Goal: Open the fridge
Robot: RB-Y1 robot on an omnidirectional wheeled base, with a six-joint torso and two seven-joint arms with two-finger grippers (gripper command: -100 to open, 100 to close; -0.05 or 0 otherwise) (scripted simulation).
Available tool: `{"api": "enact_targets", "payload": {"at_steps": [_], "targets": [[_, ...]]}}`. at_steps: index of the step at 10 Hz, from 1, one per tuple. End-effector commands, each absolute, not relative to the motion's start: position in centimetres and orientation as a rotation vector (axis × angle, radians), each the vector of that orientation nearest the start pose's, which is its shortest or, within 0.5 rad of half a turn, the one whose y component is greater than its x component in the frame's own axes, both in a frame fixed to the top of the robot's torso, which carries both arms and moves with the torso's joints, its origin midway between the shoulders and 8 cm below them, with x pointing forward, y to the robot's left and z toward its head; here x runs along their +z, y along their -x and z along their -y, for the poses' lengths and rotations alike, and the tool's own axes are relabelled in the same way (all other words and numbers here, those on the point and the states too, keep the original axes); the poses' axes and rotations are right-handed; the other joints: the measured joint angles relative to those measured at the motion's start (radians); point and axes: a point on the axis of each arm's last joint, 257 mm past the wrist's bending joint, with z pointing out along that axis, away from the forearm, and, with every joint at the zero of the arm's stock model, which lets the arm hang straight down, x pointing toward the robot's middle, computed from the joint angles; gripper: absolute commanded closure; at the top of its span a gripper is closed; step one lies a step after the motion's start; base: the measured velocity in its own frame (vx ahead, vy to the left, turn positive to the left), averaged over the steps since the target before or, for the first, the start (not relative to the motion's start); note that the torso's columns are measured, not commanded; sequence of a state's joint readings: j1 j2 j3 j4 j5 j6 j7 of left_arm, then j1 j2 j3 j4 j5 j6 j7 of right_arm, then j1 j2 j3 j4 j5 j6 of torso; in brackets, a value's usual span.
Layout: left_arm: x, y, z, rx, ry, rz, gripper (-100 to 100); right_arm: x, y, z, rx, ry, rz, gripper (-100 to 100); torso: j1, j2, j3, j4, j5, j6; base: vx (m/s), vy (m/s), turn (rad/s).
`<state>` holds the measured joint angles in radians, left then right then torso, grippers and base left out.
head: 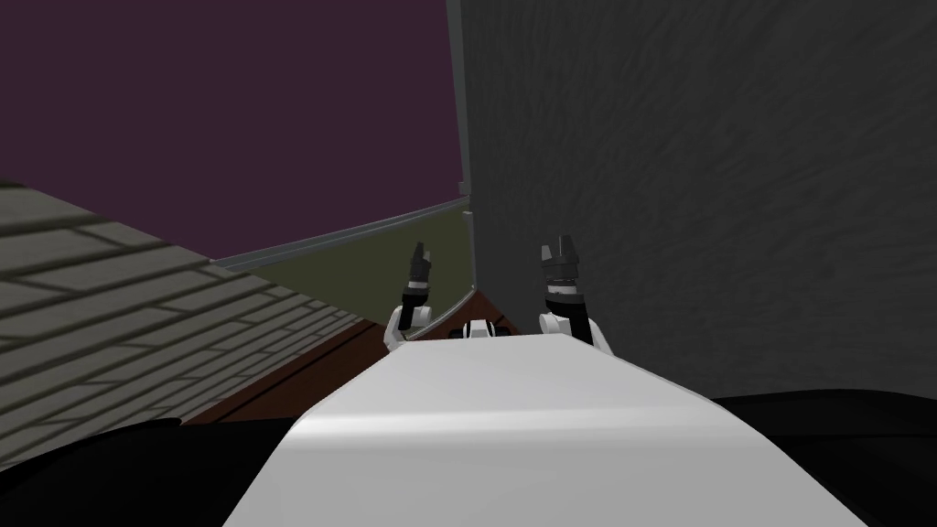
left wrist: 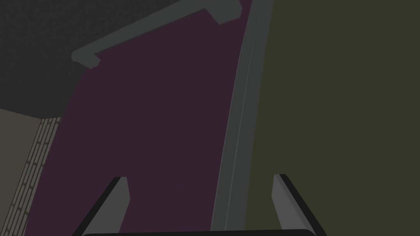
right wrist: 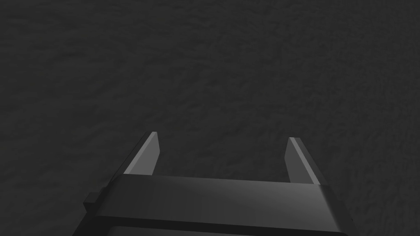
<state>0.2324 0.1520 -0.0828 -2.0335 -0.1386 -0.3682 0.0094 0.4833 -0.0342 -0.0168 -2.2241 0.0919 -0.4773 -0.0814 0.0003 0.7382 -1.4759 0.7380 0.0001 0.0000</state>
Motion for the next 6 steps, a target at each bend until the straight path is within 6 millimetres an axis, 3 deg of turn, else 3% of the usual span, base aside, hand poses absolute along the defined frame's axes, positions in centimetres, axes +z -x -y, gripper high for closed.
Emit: {"api": "enact_targets", "payload": {"at_steps": [1,2,3,4,5,6], "targets": [[-3.2,-46.0,-19.4,-1.315,0.544,-0.976,-100,-0.1,-36.1,27.3,1.293,-0.659,-0.717,0,0.0,0.0,0.0,0.0,0.0,0.0,0.008,0.024,-0.033],[-2.3,-46.5,-18.9,-1.327,0.524,-0.963,-100,-0.1,-36.1,27.3,1.293,-0.659,-0.717,0,0.0,0.0,0.0,0.0,0.0,0.0,0.009,0.022,-0.02],[-2.2,-46.6,-18.8,-1.328,0.521,-0.961,-100,-0.1,-36.1,27.3,1.293,-0.659,-0.717,0,0.0,0.0,0.0,0.0,0.0,0.0,0.006,0.01,0.004],[-3.1,-48.0,-18.1,-1.324,0.53,-1.0,-100,-0.1,-36.1,27.3,1.293,-0.659,-0.716,0,-0.001,0.0,0.0,0.0,0.0,0.0,0.008,0.018,-0.033],[-2.1,-48.3,-17.7,-1.334,0.512,-0.988,-100,-0.1,-36.1,27.3,1.293,-0.659,-0.716,0,0.0,0.0,0.0,0.0,0.0,0.0,0.007,0.02,-0.027],[-3.3,-49.7,-17.1,-1.325,0.527,-1.03,-100,-0.1,-36.1,27.3,1.293,-0.659,-0.717,0,0.0,0.0,0.0,0.0,0.0,0.0,0.006,0.03,-0.037]]}}
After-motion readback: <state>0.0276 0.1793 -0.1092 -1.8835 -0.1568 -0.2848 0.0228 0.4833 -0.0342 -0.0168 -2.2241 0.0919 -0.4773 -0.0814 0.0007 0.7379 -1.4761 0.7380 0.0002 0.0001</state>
